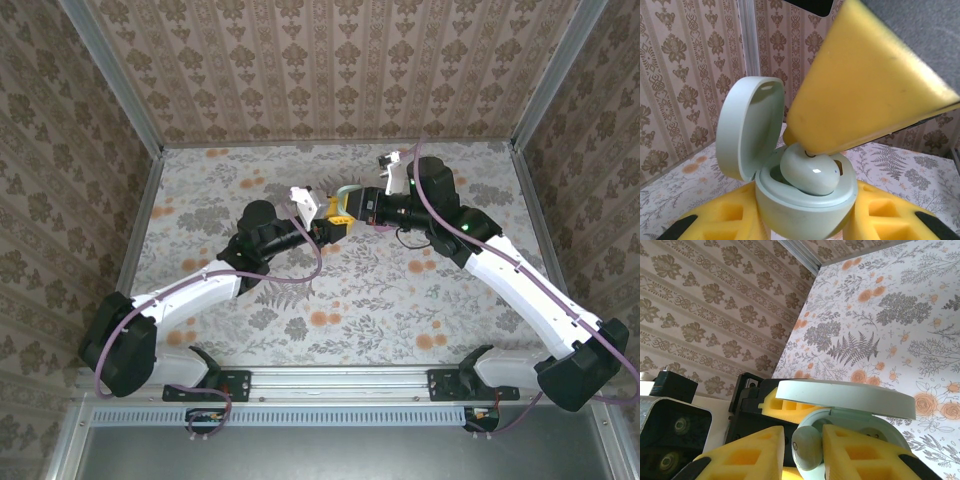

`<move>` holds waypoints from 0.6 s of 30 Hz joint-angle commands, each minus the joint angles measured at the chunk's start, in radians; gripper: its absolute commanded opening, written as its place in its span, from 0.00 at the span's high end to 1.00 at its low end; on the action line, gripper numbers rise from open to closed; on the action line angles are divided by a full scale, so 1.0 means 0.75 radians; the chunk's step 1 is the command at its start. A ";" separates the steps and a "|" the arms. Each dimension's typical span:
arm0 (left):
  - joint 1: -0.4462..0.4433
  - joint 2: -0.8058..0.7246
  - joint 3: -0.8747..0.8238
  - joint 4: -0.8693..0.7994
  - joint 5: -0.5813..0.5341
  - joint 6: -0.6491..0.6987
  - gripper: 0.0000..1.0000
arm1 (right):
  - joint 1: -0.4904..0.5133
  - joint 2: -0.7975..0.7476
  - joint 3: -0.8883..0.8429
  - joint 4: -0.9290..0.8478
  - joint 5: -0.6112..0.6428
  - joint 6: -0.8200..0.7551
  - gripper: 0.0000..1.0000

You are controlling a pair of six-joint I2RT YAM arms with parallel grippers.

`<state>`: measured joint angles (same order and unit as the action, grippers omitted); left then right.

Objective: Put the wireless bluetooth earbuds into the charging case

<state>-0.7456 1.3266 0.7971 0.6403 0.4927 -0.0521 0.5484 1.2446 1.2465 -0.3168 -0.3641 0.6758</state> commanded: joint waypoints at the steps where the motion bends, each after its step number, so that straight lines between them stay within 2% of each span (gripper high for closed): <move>1: -0.006 -0.038 0.016 0.127 0.006 -0.024 0.68 | 0.007 0.008 0.035 -0.075 0.040 -0.005 0.70; 18: 0.000 -0.039 0.014 0.108 0.000 -0.011 0.68 | 0.006 -0.061 0.024 -0.072 0.072 0.017 0.66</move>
<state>-0.7456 1.3266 0.7967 0.6601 0.4923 -0.0521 0.5484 1.2236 1.2507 -0.3286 -0.3389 0.6830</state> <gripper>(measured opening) 0.335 0.339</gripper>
